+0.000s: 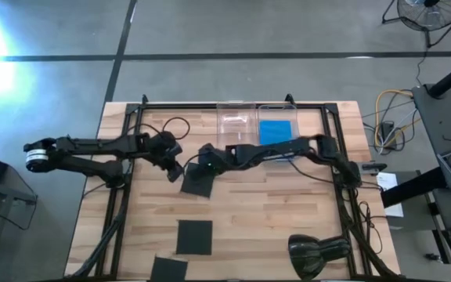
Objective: Pick & place jewel cases by type
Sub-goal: Put the top black CD case into the left transparent bin
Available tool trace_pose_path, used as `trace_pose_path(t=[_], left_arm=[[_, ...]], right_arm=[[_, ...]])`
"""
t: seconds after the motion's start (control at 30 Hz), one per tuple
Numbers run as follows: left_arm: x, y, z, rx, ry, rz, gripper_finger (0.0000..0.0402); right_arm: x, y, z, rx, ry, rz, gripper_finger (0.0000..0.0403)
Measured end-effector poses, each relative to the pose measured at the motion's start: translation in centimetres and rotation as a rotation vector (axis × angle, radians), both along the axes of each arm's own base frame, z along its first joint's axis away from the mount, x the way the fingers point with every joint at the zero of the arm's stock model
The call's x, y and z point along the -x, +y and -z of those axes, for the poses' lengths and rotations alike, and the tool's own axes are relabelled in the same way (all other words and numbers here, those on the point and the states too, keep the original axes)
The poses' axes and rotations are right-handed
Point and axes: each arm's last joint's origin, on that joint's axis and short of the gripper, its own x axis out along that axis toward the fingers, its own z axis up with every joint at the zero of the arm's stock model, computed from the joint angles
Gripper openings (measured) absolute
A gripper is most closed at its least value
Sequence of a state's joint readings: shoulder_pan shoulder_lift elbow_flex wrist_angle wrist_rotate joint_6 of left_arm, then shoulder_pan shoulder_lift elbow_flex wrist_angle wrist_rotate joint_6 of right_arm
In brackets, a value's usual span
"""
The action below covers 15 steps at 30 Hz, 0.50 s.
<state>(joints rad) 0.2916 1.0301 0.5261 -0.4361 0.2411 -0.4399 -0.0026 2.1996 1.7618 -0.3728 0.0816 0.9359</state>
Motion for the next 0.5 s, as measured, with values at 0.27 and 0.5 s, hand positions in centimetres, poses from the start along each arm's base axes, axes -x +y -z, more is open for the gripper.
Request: trace_pose_path(t=[0.27,0.5], left_arm=[[0.5,-0.9,1.4,0.034,0.058,-0.025,0.0066],[0.1,-1.5,2.8,-0.038,0.109,-0.045,0.0066]], right_arm=[[2.3,4.2,-0.2,-0.074,0.187,0.014,0.0224],[3.1,6.8,1.0,-0.061,0.183,0.199,0.0224]])
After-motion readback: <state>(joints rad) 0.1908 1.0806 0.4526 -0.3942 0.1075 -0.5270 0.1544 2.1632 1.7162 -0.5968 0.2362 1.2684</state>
